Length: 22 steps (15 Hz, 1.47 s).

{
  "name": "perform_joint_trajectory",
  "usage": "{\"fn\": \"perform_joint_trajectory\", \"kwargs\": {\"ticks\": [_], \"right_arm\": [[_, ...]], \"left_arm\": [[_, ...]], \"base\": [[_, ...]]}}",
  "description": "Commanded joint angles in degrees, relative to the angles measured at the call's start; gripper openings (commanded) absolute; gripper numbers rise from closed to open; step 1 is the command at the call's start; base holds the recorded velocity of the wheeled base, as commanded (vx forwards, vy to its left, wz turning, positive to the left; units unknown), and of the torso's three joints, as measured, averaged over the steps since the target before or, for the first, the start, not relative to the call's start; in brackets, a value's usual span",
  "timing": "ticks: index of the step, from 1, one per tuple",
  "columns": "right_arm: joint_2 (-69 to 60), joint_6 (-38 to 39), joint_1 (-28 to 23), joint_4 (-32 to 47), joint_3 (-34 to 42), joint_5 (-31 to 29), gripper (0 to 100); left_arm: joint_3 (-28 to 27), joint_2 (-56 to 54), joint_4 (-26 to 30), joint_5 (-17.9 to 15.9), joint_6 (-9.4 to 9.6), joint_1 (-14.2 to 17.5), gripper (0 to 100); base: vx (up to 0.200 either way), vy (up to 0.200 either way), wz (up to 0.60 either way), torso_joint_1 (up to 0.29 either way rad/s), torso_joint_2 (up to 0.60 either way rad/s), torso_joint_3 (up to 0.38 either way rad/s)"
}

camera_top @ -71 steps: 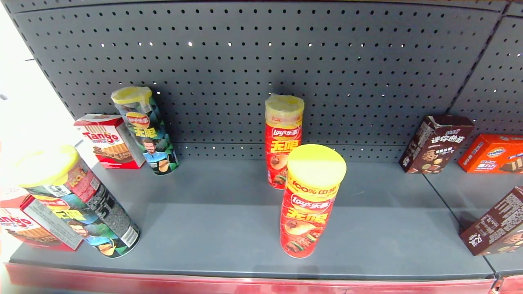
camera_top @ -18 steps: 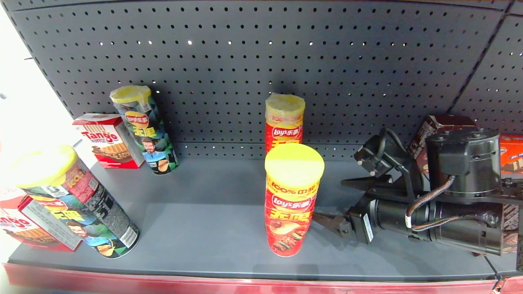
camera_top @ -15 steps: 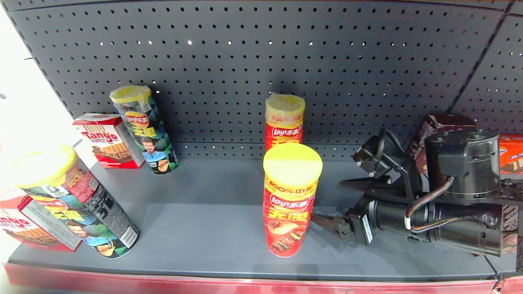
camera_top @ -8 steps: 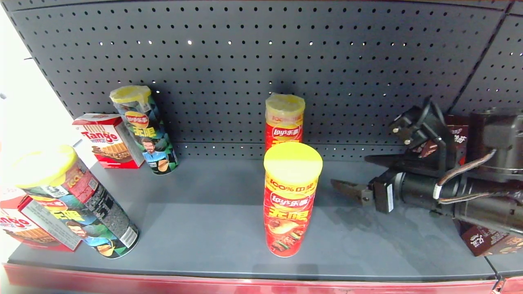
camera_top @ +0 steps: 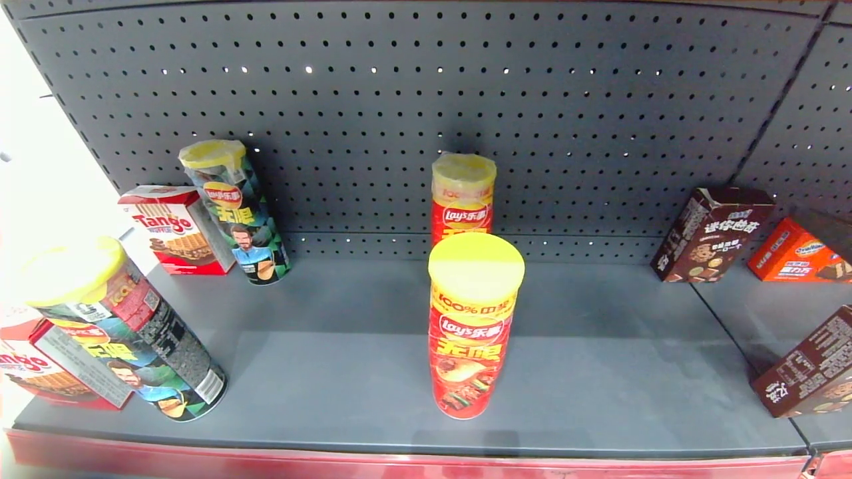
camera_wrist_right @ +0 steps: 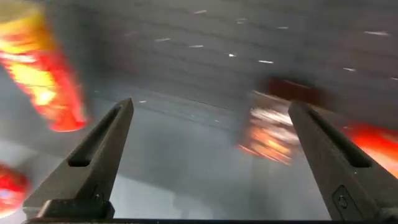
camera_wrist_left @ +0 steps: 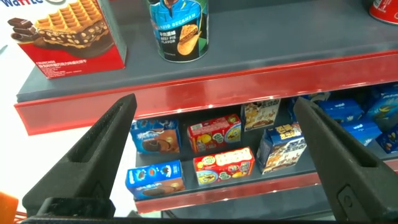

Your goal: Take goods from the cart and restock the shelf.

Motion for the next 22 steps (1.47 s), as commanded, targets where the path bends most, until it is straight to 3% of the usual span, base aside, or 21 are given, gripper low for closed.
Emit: {"fn": "perform_joint_trajectory", "kwargs": {"ticks": [1,3,6,9,11,15,22], "right_arm": [[-21.8,-0.1,-7.9,1.6,14.6,-1.7,100],[-32.4,-0.3,-9.7,8.1,20.9,-1.4,100],[-50.5,0.6,-10.2,26.6,25.9,-2.1,100],[-53.9,3.3,-12.4,22.5,35.4,-2.4,100],[-53.9,3.2,-12.4,18.7,37.6,-2.2,100],[-53.9,4.2,-12.5,23.2,37.6,2.6,100],[-53.9,7.1,-12.4,22.9,37.6,0.6,100]], "left_arm": [[0.0,0.1,0.0,0.0,-0.03,0.0,100],[0.0,0.1,0.0,0.1,-0.03,0.0,100],[0.1,0.1,-0.1,0.1,-0.03,0.0,100],[0.1,0.1,-0.2,0.1,0.06,0.0,100],[0.1,0.1,-0.2,0.1,-0.03,0.0,100],[0.1,0.1,-0.2,0.1,0.15,0.0,100],[0.1,0.1,-0.2,0.3,-0.12,0.0,100]], "base": [[0.000,0.000,0.00,0.000,0.00,0.000],[0.000,0.000,0.00,0.000,0.00,0.000],[0.000,0.000,0.00,0.000,0.00,0.000],[0.000,0.000,0.00,0.000,0.00,0.000],[0.000,0.000,0.00,0.000,0.00,0.000],[0.000,0.000,0.00,0.000,0.00,0.000],[0.000,0.000,0.00,0.000,0.00,0.000]]}}
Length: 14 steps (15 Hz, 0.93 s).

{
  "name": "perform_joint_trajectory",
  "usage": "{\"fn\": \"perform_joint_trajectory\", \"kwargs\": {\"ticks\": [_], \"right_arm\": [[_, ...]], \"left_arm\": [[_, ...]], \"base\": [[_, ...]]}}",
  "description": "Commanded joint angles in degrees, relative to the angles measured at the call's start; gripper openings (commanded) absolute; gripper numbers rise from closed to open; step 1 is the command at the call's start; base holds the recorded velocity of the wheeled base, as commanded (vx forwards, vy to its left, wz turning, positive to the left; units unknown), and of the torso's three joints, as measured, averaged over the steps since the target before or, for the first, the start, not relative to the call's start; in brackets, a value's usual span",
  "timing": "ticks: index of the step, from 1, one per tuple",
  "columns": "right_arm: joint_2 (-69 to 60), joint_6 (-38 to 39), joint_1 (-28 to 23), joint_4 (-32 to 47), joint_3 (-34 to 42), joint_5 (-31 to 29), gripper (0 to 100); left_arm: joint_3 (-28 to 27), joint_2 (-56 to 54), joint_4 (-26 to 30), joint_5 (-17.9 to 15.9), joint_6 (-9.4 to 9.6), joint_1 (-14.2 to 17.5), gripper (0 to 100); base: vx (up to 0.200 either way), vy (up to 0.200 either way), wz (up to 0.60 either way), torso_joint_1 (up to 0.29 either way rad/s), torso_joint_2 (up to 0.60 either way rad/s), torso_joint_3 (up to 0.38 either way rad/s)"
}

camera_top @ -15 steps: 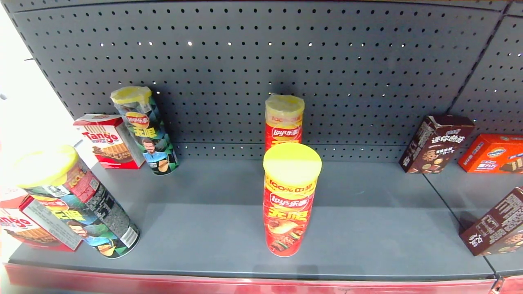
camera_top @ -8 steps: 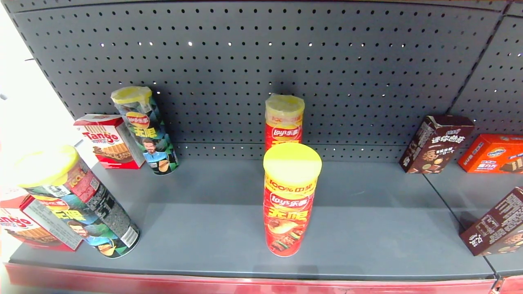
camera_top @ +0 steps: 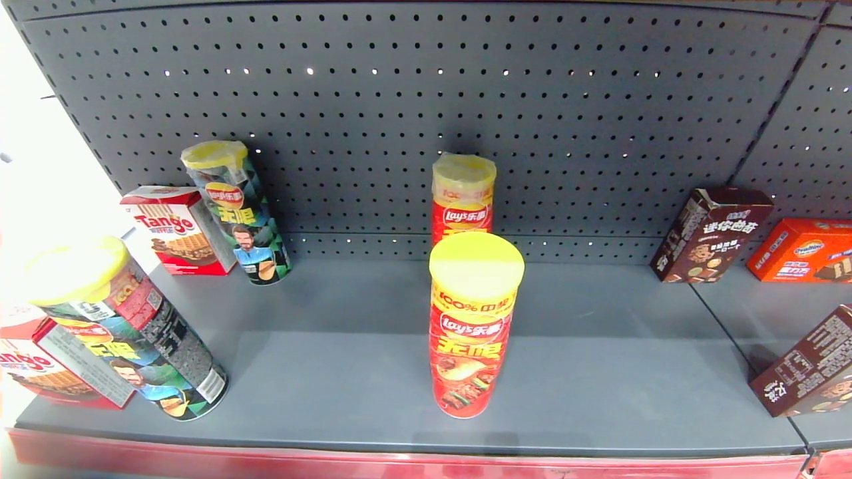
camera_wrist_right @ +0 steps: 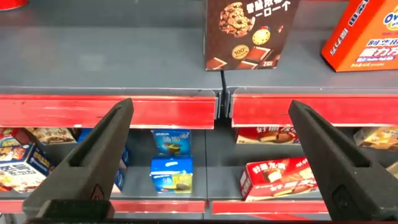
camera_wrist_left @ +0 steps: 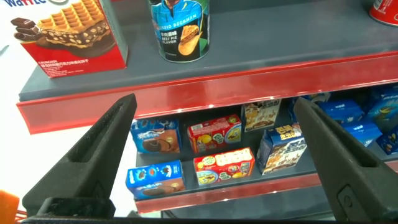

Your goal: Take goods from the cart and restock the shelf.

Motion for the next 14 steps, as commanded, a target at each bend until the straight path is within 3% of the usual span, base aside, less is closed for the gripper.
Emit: {"fn": "perform_joint_trajectory", "kwargs": {"ticks": [1,8,9,10,14], "right_arm": [[0.1,0.0,0.1,0.0,0.0,0.0,100],[0.1,0.0,0.0,-0.1,0.0,0.1,100],[0.1,0.4,0.0,-0.1,0.0,-0.2,100],[0.1,0.4,-0.1,0.0,0.0,-0.6,100],[0.1,0.2,-0.1,0.0,0.0,-1.4,100]], "left_arm": [[0.0,0.0,0.0,0.0,-0.05,0.0,100],[0.0,0.0,-0.1,0.0,0.04,0.0,100],[0.1,0.0,-0.2,0.8,0.04,0.0,100],[0.2,0.0,-0.2,6.5,0.13,0.2,100],[0.2,0.0,-0.3,6.5,-0.05,0.2,100]], "base": [[0.000,0.000,0.00,0.000,0.00,0.000],[0.000,0.000,0.00,0.000,0.00,0.000],[0.000,0.000,0.00,0.000,0.00,0.000],[0.000,0.000,0.00,0.000,0.00,0.000],[0.000,0.000,0.00,0.000,0.00,0.000]]}}
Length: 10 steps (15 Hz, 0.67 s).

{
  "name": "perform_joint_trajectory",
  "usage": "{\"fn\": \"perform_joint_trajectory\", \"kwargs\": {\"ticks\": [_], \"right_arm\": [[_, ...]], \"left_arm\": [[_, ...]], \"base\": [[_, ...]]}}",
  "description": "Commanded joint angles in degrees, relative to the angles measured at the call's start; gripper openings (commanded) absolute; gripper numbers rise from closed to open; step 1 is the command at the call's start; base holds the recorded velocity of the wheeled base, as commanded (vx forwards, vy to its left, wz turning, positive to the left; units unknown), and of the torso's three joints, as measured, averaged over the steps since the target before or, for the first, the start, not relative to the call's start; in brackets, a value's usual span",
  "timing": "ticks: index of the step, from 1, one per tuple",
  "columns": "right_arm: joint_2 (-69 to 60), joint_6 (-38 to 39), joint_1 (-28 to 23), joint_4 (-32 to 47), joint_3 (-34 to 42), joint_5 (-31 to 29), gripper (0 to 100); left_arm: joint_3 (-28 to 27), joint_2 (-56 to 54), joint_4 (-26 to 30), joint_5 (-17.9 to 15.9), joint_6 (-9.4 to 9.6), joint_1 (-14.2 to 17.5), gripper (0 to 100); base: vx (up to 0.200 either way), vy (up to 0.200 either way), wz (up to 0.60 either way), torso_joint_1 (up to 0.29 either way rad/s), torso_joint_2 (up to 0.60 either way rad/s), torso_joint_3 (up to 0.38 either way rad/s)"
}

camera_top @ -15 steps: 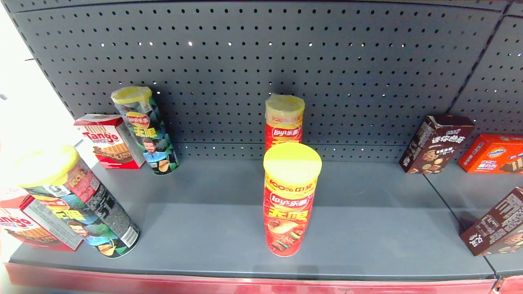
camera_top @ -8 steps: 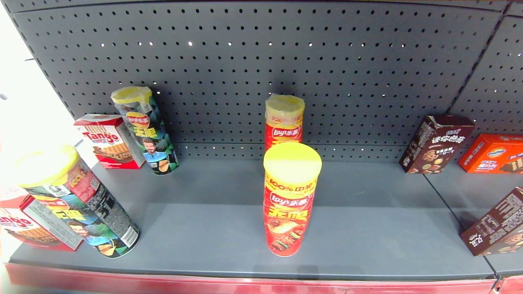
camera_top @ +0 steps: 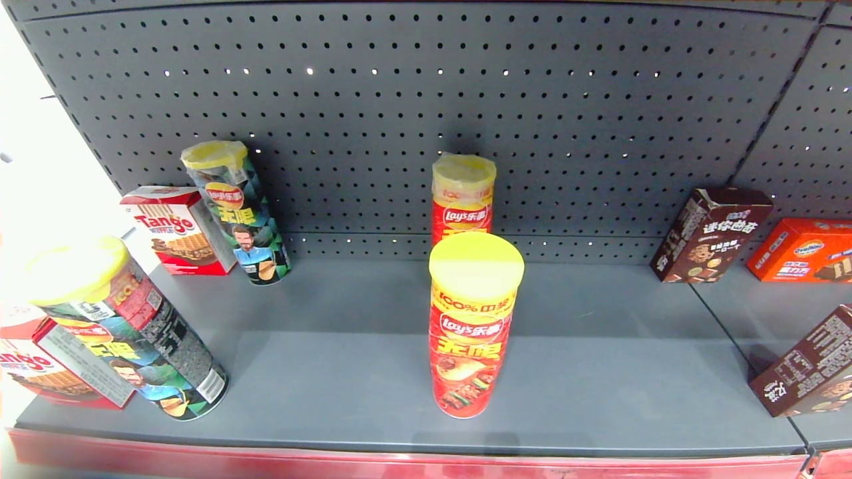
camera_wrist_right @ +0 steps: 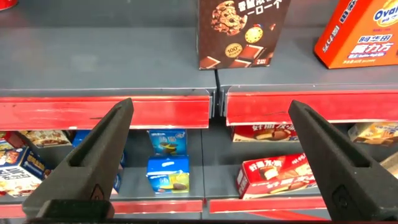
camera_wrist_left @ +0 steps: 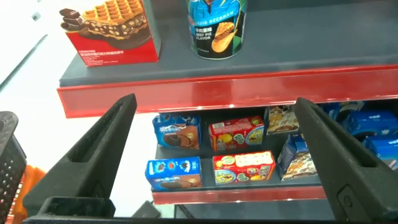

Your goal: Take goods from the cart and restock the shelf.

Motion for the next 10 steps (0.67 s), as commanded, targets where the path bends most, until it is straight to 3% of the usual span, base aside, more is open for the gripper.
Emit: {"fn": "perform_joint_trajectory", "kwargs": {"ticks": [1,2,10], "right_arm": [[0.1,-0.1,0.1,-0.1,0.0,0.0,100],[0.1,-0.1,0.1,-0.1,0.0,0.3,100],[0.1,-0.1,0.1,-0.1,0.0,0.4,100]], "left_arm": [[0.0,0.0,-0.1,-3.2,-0.36,-0.1,100],[0.0,0.0,0.0,-5.6,-0.71,-0.1,100],[0.0,0.0,0.0,-5.7,-0.62,-0.2,100]], "base": [[0.000,0.000,0.00,0.000,0.00,0.000],[0.000,0.000,0.00,0.000,0.00,0.000],[0.000,0.000,0.00,0.000,0.00,0.000]]}}
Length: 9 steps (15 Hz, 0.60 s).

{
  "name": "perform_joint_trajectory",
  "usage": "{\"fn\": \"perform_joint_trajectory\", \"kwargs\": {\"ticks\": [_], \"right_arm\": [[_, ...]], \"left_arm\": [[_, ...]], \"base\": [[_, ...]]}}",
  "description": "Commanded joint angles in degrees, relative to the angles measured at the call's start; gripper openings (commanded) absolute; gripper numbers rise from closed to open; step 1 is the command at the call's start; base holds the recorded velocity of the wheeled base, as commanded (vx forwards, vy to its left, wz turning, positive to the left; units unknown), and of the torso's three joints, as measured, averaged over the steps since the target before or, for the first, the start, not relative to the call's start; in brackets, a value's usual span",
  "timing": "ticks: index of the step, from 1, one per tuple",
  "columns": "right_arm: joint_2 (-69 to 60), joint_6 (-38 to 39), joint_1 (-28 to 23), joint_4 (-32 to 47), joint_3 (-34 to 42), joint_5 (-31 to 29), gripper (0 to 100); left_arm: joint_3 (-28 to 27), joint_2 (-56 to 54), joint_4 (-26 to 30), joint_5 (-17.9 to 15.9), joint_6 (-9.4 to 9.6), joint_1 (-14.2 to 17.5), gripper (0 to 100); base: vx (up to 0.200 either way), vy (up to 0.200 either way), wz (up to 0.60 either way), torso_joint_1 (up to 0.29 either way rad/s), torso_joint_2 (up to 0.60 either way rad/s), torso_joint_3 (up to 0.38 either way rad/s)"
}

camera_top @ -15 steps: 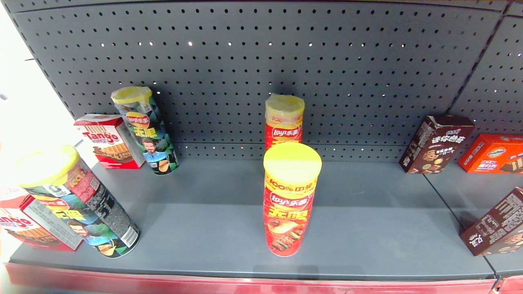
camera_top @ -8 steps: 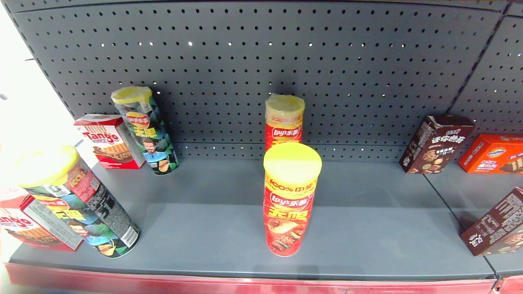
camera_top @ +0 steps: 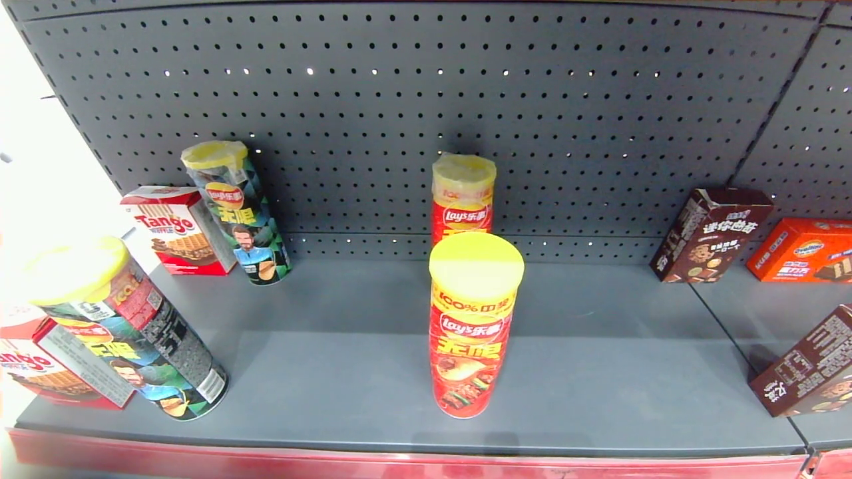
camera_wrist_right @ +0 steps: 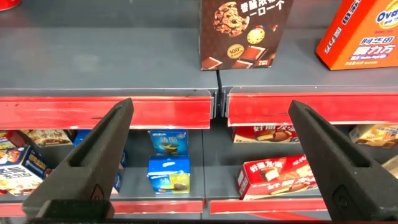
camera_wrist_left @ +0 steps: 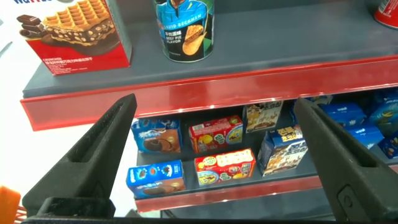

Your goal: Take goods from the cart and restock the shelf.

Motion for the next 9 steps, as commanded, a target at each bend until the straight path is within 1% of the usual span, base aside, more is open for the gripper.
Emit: {"fn": "perform_joint_trajectory", "kwargs": {"ticks": [1,9], "right_arm": [[0.1,0.0,0.0,-0.1,0.0,0.0,100],[0.1,0.0,0.0,0.0,0.0,0.0,100]], "left_arm": [[0.0,0.0,0.0,-0.1,0.12,0.0,100],[0.0,0.0,0.0,-0.1,0.21,0.0,100]], "base": [[0.000,0.000,0.00,0.000,0.00,0.000],[0.000,0.000,0.00,0.000,0.00,0.000]]}}
